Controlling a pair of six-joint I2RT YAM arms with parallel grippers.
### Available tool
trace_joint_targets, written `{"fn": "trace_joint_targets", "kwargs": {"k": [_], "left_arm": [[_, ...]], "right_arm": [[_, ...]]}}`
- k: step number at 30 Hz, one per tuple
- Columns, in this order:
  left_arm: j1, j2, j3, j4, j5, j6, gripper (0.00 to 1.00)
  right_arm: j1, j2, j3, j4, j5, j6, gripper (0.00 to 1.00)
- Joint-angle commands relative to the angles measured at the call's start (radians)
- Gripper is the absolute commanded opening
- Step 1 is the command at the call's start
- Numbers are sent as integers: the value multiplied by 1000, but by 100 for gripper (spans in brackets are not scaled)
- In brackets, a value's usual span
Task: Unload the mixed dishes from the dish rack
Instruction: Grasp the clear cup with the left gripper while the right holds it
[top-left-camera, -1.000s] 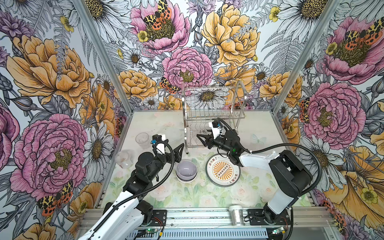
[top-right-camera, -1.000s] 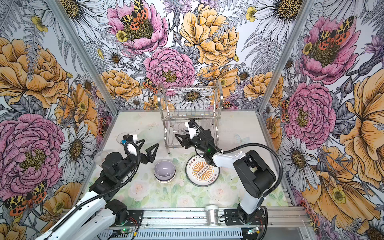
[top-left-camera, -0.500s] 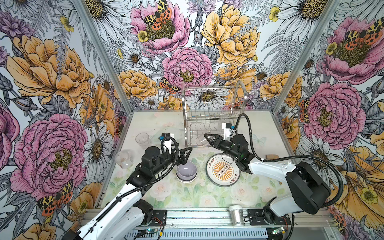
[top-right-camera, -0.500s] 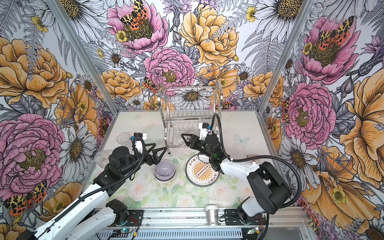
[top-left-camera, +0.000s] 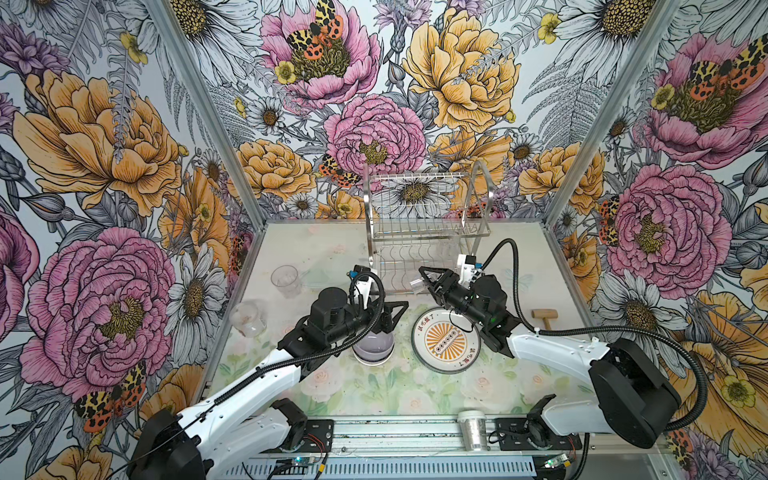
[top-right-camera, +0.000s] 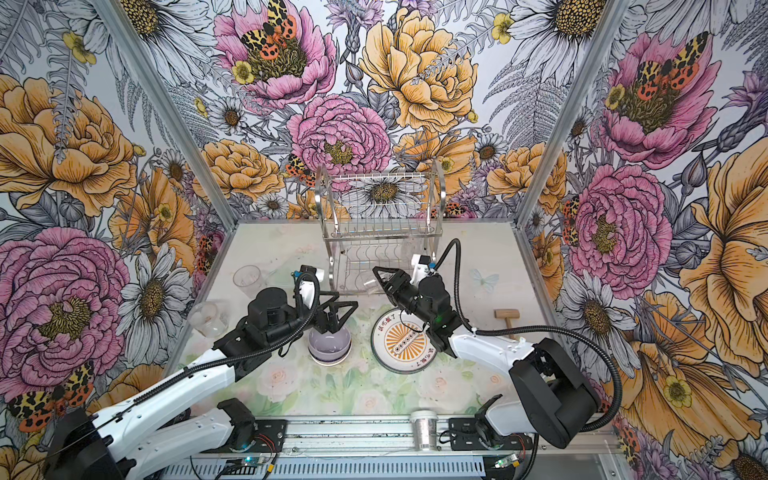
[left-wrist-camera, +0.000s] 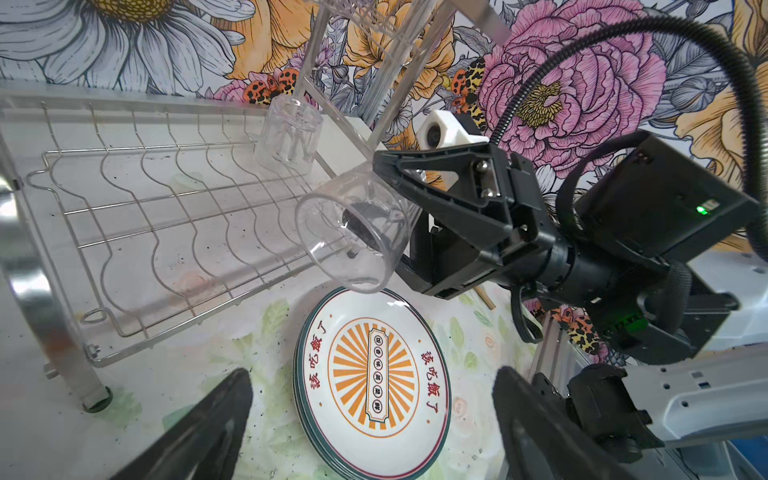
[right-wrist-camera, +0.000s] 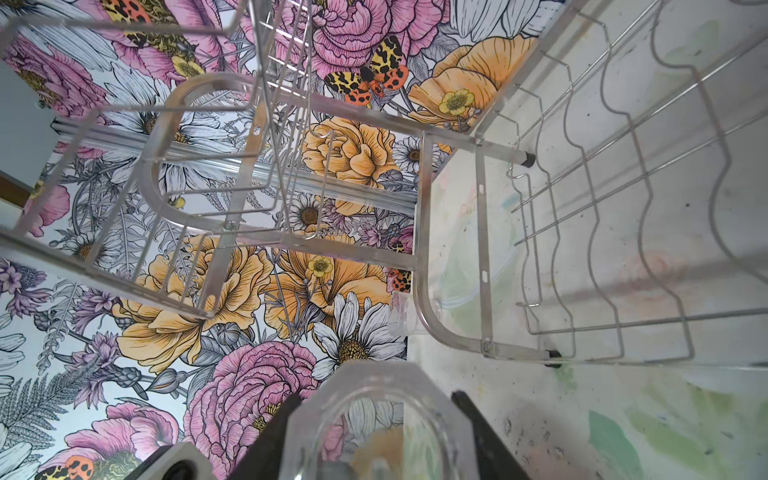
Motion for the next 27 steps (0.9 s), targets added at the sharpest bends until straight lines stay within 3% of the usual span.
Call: {"fn": "trace_joint_targets", "kwargs": {"k": [1,14,21,27], "left_arm": [[-9,46,37,128,3,-26,90],[-5,322,204,212,171,-27,81],[-6,392,237,228,207,-53,71],[-12,415,243,231,235,-66,56]], "right_arm": [[8,-3,-5,43,13,64,0],[8,24,-13,84,-21,144,0],[4,9,-45,121,2,170,0],[-6,11,-57,138,-4,186,0]]}}
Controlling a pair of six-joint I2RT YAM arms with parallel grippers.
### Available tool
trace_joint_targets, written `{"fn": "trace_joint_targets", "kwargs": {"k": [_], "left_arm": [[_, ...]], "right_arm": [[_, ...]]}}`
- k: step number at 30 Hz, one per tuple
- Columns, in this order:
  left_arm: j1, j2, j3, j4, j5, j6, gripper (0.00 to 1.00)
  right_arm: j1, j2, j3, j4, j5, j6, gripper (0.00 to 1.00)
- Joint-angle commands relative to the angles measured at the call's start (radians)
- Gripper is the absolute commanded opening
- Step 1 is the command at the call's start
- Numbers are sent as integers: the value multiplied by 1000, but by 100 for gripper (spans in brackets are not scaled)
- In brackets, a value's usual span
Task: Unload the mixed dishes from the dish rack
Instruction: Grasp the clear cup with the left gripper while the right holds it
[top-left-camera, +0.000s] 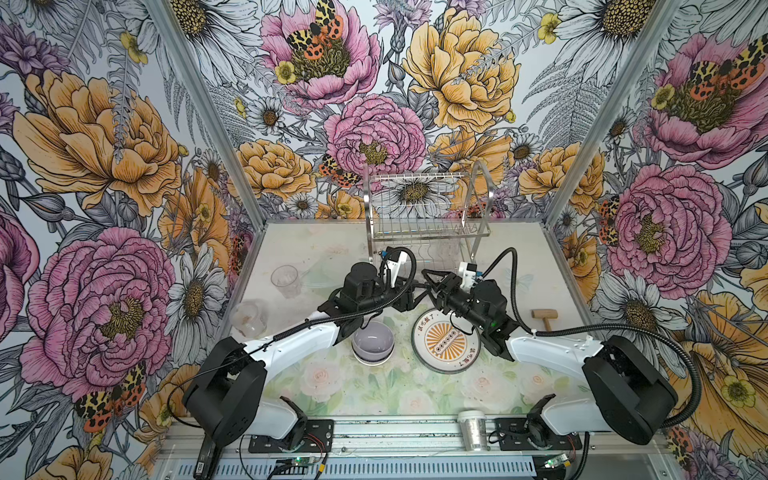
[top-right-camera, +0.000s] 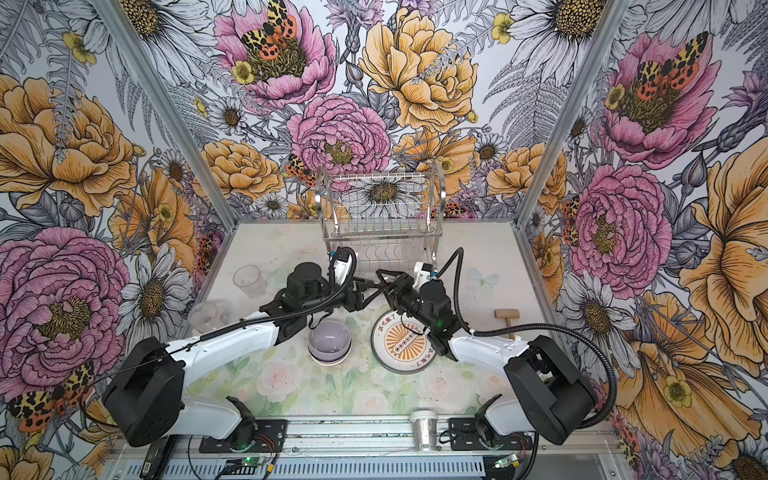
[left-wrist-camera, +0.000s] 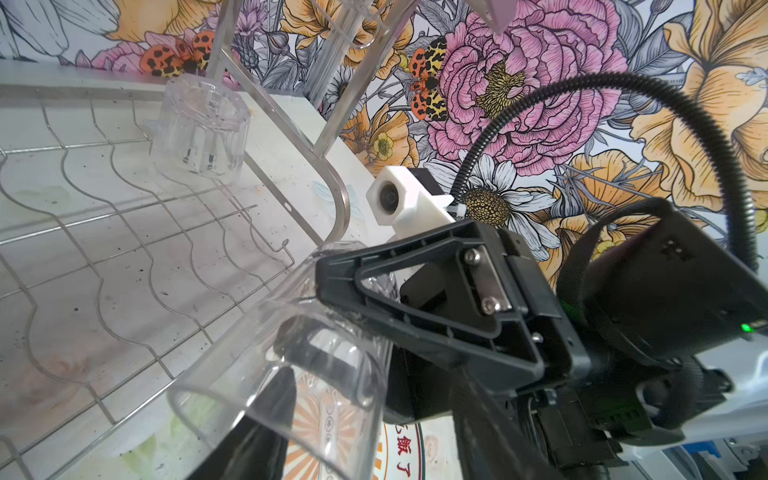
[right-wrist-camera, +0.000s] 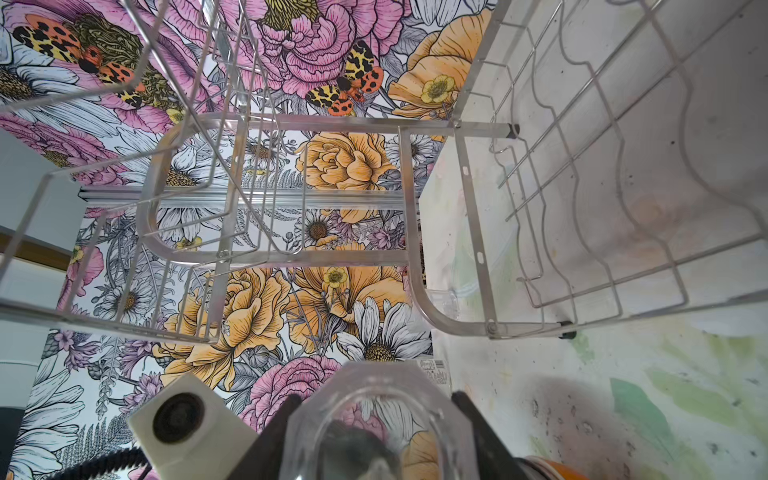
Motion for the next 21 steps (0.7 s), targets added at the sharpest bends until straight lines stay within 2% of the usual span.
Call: {"fn": "trace_joint_targets", "kwargs": {"k": [1,5,9,15,20,21], "left_arm": [[-9,5,30,30,47,-14,55],[-11,-1,18,24,51,-12,53],[-11,5,22,19,39,-2,43],[-10,28,45,6,42,-9,17],[-11,24,45,-10,35,-9,0],[-11,21,45,-13,30,-8,0]], "right_arm": [[-4,-10,-10,63,-5,15,0],[-14,-8,-15,74,-12,25,0],[-17,2,-8,79,-29,27,0],[-22,19,-10,99,-45,42,0],[-23,21,-9,102,-56,41,0],[-23,21,-10,103,-57,41,0]]}}
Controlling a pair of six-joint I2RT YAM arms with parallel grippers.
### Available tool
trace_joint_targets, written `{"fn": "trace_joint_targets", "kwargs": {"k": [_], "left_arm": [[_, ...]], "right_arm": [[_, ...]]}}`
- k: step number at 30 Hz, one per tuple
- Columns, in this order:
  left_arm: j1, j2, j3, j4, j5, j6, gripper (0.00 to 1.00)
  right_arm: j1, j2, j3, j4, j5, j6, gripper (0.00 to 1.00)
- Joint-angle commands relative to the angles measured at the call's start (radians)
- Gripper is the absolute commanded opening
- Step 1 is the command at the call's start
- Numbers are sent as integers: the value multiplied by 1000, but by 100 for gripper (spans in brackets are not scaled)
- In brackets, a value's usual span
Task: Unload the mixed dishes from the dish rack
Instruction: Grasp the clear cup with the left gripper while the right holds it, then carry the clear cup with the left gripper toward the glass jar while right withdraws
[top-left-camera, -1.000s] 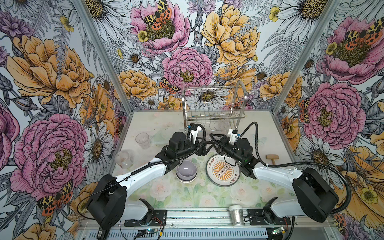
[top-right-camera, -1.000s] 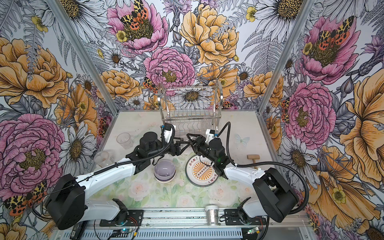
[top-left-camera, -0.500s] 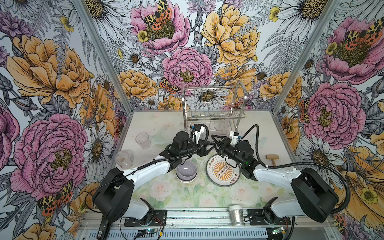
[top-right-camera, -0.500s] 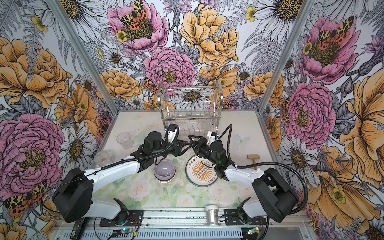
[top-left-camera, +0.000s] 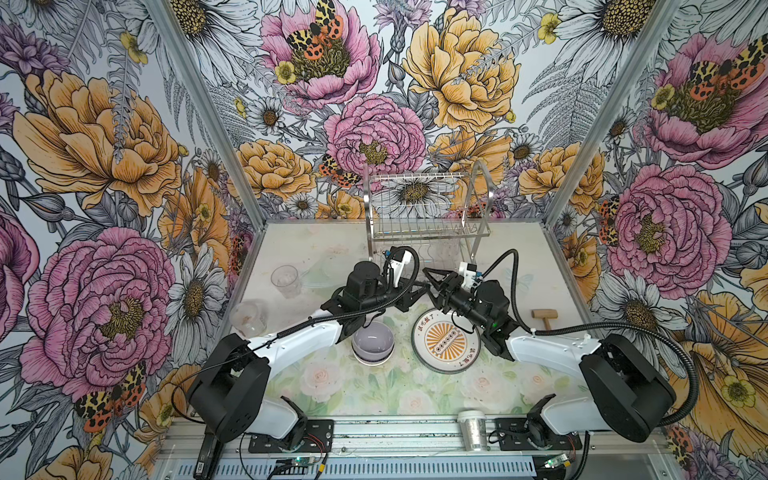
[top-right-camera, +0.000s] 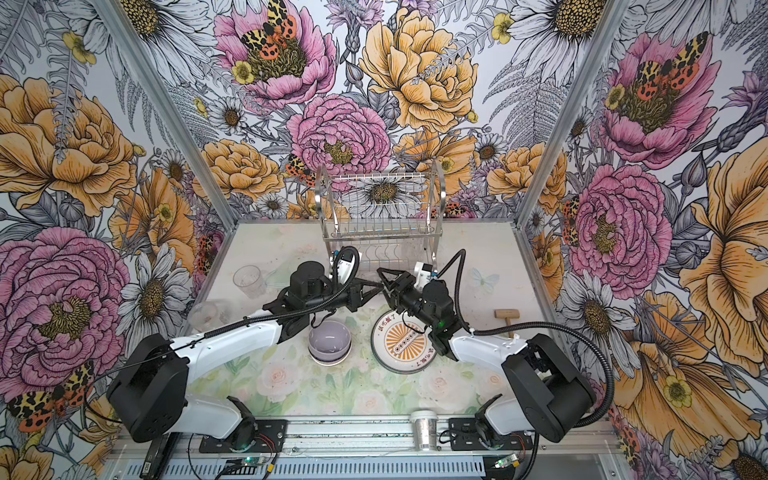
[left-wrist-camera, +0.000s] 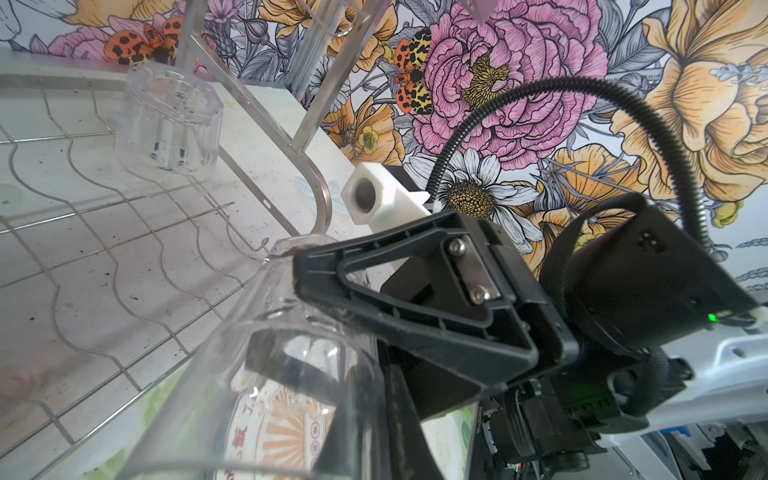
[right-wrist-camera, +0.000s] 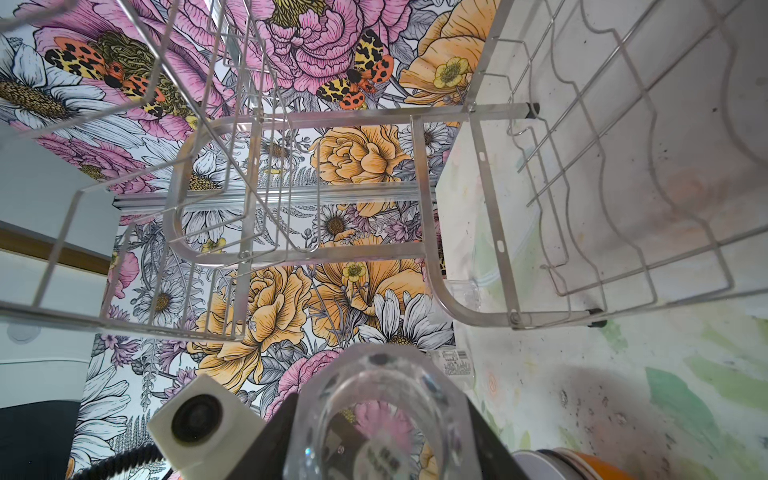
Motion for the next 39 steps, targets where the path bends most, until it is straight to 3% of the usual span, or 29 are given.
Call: {"fn": "trace_joint_targets", "kwargs": {"k": [1,2,3,7,9,10,18,23,32,36,39], "left_arm": [[-4,-2,24,-26,-4,1,0],[-2,-5,24,-31,-9,2,0],[-5,-7,24,-37,-12,4,0],[-4,-25,23,-80,-33,13,0],[-7,-41,23,-107,-48,19,0],[-9,-51,20,-121,-57,25,0],[-26,-172,-28,-251,-182,75,0],[-45,-306,-28,-410,-328,105,0],[-44,-619,-35,-698,-667,176,0],[91,-671,-2,-843,-626,182,0],[210,-660,45,-915,-524,215,0]], "right_arm": [[-6,7,-2,42,-10,-36,0],[-7,6,-5,47,-9,-38,1],[-8,5,-10,53,-8,-41,12],[-12,-10,-26,51,7,-68,62],[-13,-23,-30,40,20,-88,95],[-14,-32,-32,33,26,-104,100],[-36,-159,-20,-126,60,-313,100],[-35,-256,-12,-220,87,-496,100],[4,-420,58,-526,91,-1053,100],[18,-449,88,-599,52,-1250,100],[22,-457,98,-572,20,-1290,100]]}}
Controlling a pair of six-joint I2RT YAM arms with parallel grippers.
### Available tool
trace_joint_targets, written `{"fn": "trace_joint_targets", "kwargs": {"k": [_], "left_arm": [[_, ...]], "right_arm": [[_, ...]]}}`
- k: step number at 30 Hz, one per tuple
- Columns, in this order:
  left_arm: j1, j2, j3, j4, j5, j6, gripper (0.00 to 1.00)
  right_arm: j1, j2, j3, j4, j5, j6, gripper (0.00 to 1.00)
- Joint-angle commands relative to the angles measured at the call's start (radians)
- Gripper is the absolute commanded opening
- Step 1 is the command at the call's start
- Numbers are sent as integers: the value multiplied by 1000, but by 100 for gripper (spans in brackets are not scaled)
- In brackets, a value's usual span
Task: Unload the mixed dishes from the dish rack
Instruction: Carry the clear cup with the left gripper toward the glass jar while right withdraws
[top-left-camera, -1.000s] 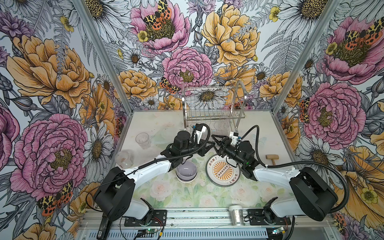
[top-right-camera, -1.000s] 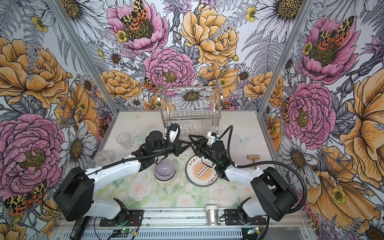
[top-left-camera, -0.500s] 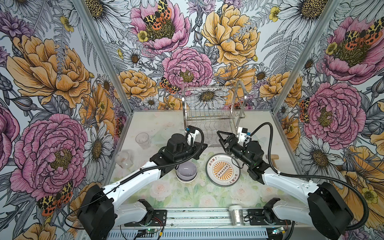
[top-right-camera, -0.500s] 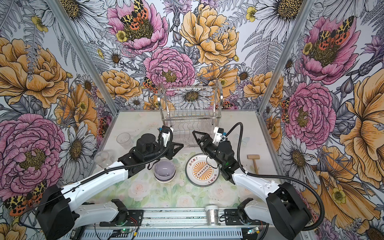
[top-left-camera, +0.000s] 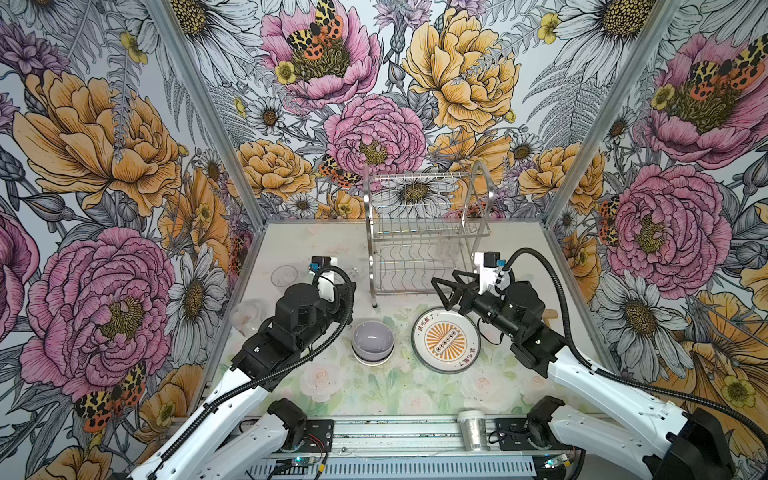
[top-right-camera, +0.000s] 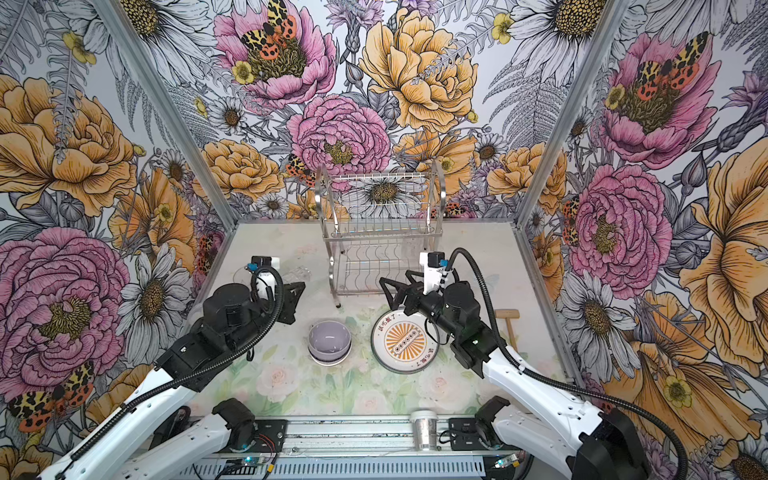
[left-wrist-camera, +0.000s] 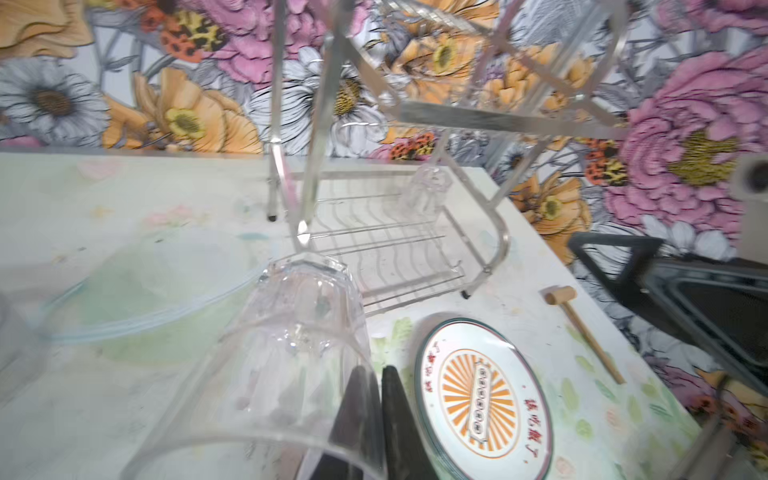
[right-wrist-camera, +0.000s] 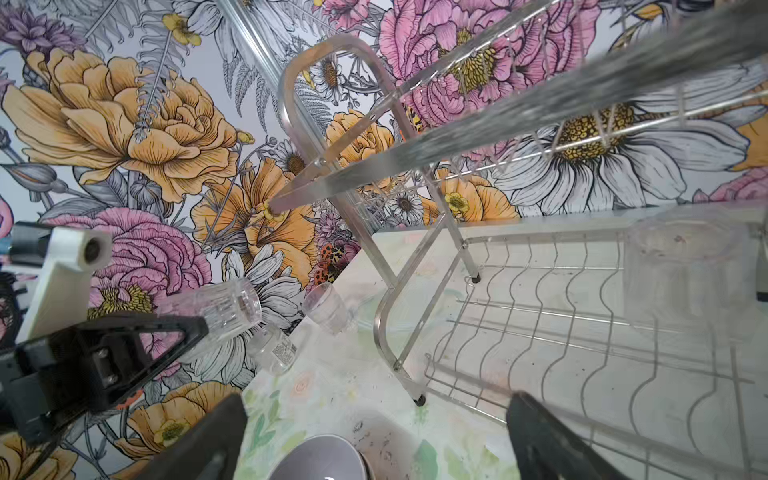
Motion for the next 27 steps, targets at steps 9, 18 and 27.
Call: {"fn": "trace_joint_targets", "kwargs": {"k": [9,18,27], "left_arm": [[264,242,254,-344,162,185,0],[337,538,431,-449,207,269,0],[363,846,575,-493,101,317,0]], "right_arm": [[58,21,72,-56,-91,-233,100],[99,26,85,-25,-171,-352,100],[124,49,97,-28,-166,-382,100]]}}
